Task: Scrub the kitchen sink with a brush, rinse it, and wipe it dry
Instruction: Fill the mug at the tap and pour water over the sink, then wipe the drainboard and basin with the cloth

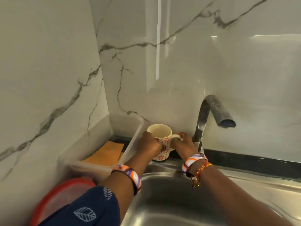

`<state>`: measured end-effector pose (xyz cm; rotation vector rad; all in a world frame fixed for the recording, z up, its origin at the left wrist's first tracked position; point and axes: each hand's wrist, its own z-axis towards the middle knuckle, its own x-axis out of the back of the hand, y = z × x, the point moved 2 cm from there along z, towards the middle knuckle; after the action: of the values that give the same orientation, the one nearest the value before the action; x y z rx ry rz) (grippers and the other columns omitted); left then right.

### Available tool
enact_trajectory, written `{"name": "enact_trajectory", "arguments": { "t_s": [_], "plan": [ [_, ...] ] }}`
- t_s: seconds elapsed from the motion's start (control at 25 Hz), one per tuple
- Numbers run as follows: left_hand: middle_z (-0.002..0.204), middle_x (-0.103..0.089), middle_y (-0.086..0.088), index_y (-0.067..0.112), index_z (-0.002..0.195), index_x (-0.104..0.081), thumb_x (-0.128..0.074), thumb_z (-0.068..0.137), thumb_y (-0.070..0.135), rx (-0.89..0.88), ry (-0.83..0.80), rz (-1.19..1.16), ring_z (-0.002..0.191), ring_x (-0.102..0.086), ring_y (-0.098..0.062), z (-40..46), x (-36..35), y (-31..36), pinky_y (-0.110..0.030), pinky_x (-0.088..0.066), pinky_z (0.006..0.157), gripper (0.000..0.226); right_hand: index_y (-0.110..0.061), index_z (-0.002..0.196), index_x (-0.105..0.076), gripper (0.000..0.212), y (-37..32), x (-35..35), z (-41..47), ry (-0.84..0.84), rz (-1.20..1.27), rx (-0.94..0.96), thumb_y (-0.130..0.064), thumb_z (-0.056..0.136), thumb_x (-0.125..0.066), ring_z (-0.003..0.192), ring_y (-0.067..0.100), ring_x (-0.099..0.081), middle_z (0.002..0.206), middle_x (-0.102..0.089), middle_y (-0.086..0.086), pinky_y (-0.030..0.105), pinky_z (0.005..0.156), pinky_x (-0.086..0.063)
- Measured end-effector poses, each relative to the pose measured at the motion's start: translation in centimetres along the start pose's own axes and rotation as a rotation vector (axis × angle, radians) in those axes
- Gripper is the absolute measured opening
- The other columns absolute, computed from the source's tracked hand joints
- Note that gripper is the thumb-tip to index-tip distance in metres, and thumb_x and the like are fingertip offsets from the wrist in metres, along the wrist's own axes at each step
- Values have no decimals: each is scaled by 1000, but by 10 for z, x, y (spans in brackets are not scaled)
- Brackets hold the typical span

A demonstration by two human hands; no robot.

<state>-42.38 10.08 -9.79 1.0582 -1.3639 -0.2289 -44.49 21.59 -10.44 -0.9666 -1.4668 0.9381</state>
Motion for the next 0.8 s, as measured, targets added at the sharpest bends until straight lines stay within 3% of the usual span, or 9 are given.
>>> {"name": "enact_trajectory", "arguments": {
  "t_s": [0.08, 0.16, 0.2, 0.36, 0.44, 0.52, 0.6, 0.76, 0.8],
  "plan": [
    [128, -53, -14, 5, 133, -40, -54, 95, 28, -54, 31, 95, 117, -53, -26, -7, -4, 4, -31, -43, 89, 47, -9, 130, -46, 39, 3, -2, 1, -9, 27, 12, -9, 91, -49, 107, 24, -50, 128, -52, 16, 28, 88, -41],
    [126, -53, -18, 1, 129, -43, -44, 98, 22, -147, 108, 270, 114, -53, -29, -19, 2, 5, -31, -40, 87, 37, -17, 137, -40, 49, 4, -4, -1, -42, 45, 34, -9, 90, -51, 116, 27, -50, 135, -48, 14, 36, 99, -44],
    [125, -53, -20, -2, 127, -43, -48, 95, 16, -196, 116, 255, 113, -53, -31, -33, 5, 5, -33, -42, 88, 37, -19, 138, -39, 52, 1, -5, -7, -42, -6, 78, -11, 89, -53, 120, 29, -50, 138, -46, 13, 40, 102, -44],
    [118, -62, -9, 9, 122, -55, -55, 89, 12, -327, 102, 130, 110, -59, -26, -82, 46, 3, -34, -49, 93, 33, -14, 137, -38, 49, -23, -7, -54, 137, -454, 284, -17, 90, -53, 127, 30, -45, 140, -44, 11, 33, 99, -40],
    [113, -66, -4, 17, 116, -62, -56, 87, 13, -365, 240, 134, 108, -62, -22, -97, 90, -4, -35, -50, 93, 30, -12, 139, -39, 51, -50, -21, -80, 137, -481, 493, -14, 90, -53, 129, 28, -42, 142, -41, 9, 30, 102, -35],
    [116, -65, -1, 23, 118, -62, -56, 88, 14, -285, 364, 200, 110, -61, -22, -101, 133, -28, -33, -50, 93, 33, -12, 129, -54, 41, -82, -55, -95, -66, -427, 687, -8, 88, -54, 122, 23, -51, 131, -56, 6, 25, 100, -35],
    [122, -61, -3, 23, 122, -59, -55, 90, 17, -160, 374, 377, 114, -58, -24, -101, 164, -63, -33, -47, 91, 33, -14, 115, -66, 32, -103, -100, -98, -299, -520, 783, -6, 87, -52, 112, 21, -59, 119, -65, 6, 24, 95, -42],
    [123, -59, -8, 15, 126, -54, -50, 91, 14, -176, 63, 627, 112, -58, -27, -101, 176, -110, -35, -48, 89, 35, -16, 112, -68, 35, -119, -168, -80, -621, -774, 626, -3, 84, -52, 83, 18, -62, 114, -66, 9, 10, 56, -45],
    [123, -59, -9, 14, 129, -52, -49, 91, 11, -196, 21, 635, 111, -59, -28, -99, 176, -117, -36, -49, 88, 38, -17, 115, -67, 37, -118, -179, -76, -686, -857, 603, -2, 84, -52, 81, 15, -62, 114, -66, 8, 9, 55, -45]
  ]
}}
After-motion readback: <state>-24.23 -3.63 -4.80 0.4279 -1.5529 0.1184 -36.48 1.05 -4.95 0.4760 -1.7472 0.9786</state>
